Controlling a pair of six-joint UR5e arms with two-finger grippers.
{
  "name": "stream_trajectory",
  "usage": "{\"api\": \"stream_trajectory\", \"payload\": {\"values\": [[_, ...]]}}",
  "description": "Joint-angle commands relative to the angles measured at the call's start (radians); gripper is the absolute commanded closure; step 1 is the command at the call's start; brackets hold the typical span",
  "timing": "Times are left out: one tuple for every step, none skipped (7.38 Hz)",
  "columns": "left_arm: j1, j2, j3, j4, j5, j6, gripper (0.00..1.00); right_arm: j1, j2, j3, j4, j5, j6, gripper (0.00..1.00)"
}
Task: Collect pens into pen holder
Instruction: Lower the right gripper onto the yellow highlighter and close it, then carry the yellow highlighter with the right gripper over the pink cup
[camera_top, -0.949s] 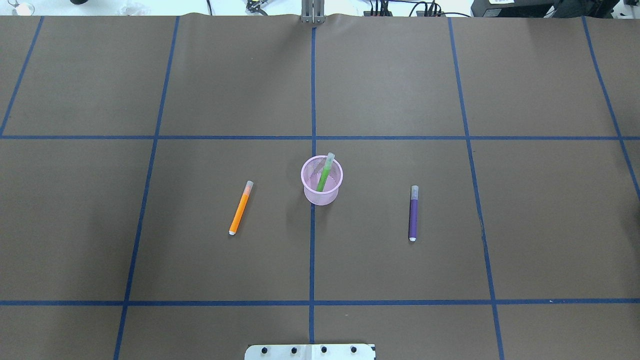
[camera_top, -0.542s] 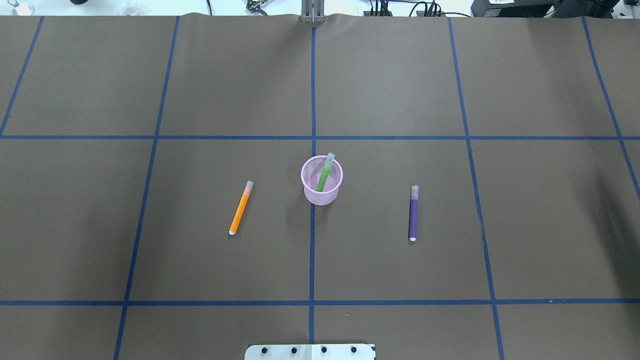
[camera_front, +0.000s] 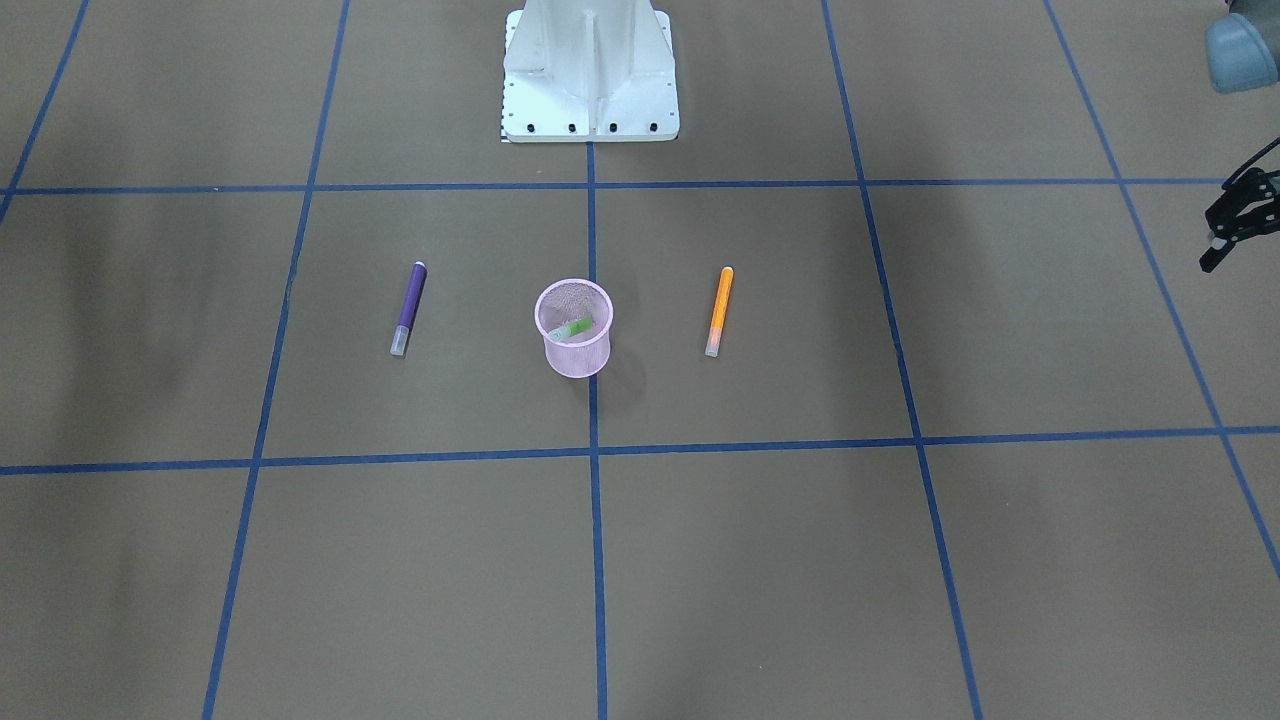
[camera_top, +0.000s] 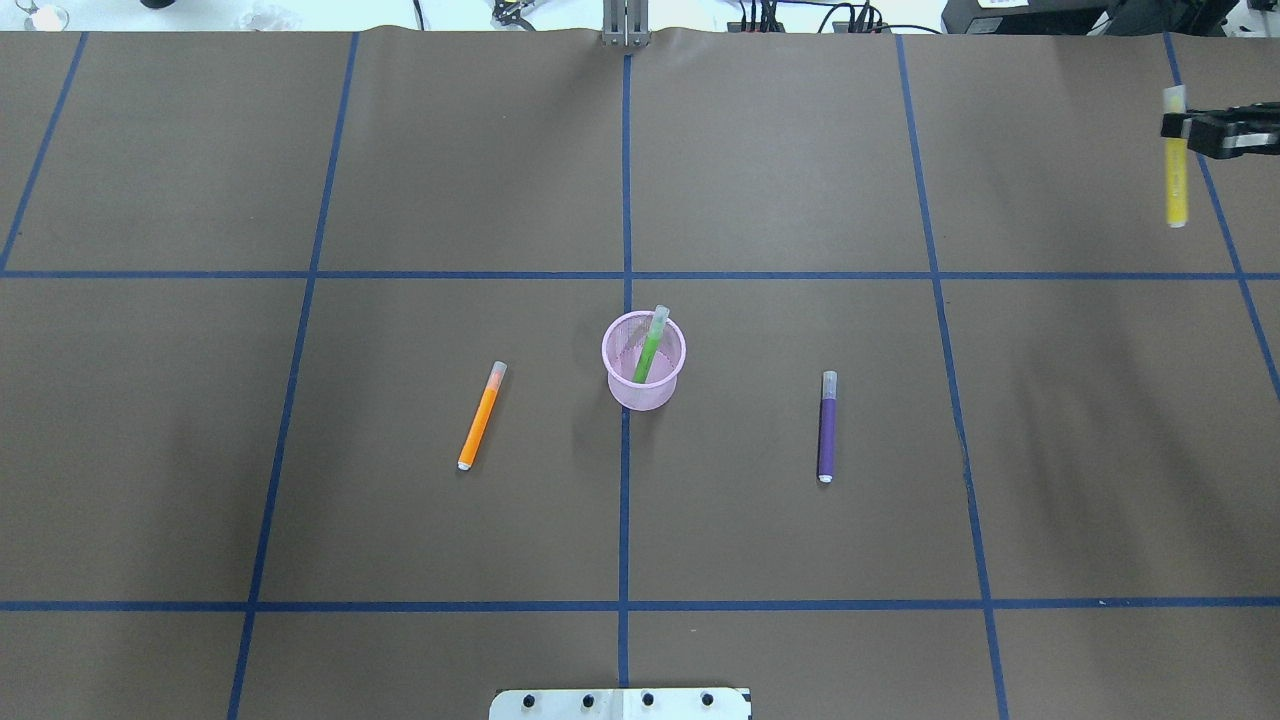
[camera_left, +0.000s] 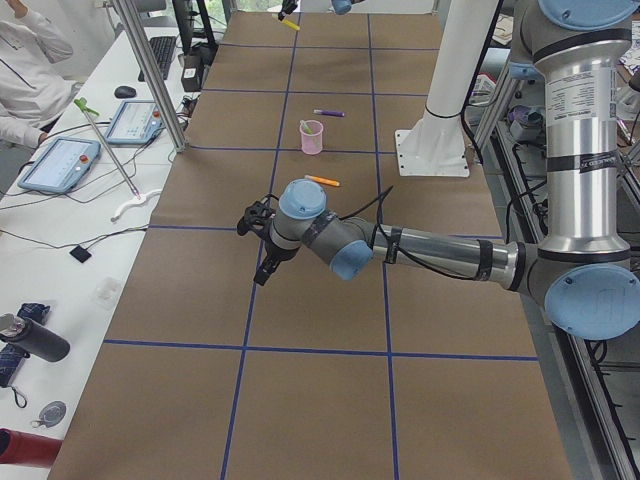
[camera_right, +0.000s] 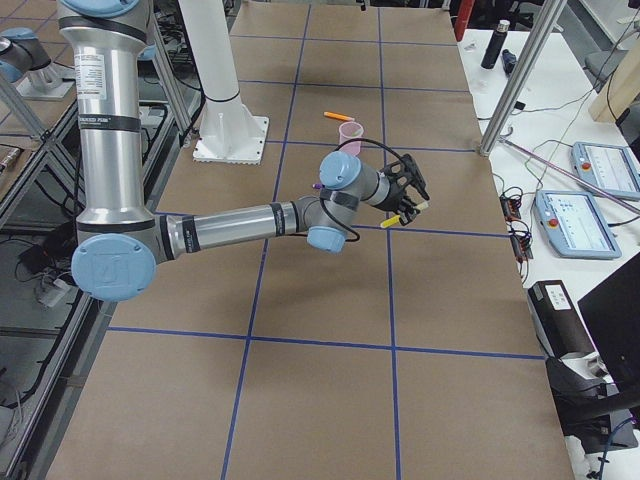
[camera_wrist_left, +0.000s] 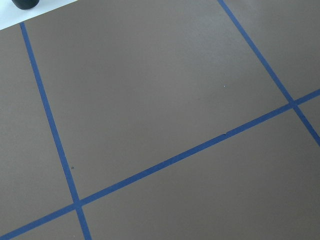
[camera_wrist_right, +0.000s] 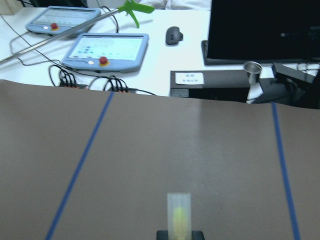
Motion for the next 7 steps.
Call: {"api": "stream_trajectory", "payload": {"values": [[0.000,-0.006,0.005,0.003,0.001,-0.005,0.00,-0.215,0.110,0.018,0.017,-0.240,0.108,1.00],[0.002,-0.012,0.013,0.003,0.000,-0.008,0.00,-0.327,0.158,0.023,0.016,-0.395,0.170,1.00],[0.002,-0.015,0.020,0.003,0.000,-0.008,0.00,-0.441,0.222,0.019,-0.002,-0.533,0.235,1.00],[0.003,-0.020,0.028,0.003,0.000,-0.010,0.00,-0.532,0.288,0.022,-0.066,-0.656,0.290,1.00],[0.003,-0.023,0.033,0.003,0.000,-0.014,0.00,-0.622,0.369,0.023,-0.167,-0.791,0.355,1.00],[0.005,-0.023,0.033,0.003,0.000,-0.016,0.00,-0.704,0.417,0.020,-0.232,-0.917,0.440,1.00],[0.005,-0.035,0.043,0.005,0.000,-0.016,0.00,-0.761,0.433,0.020,-0.255,-1.006,0.506,1.00]]}}
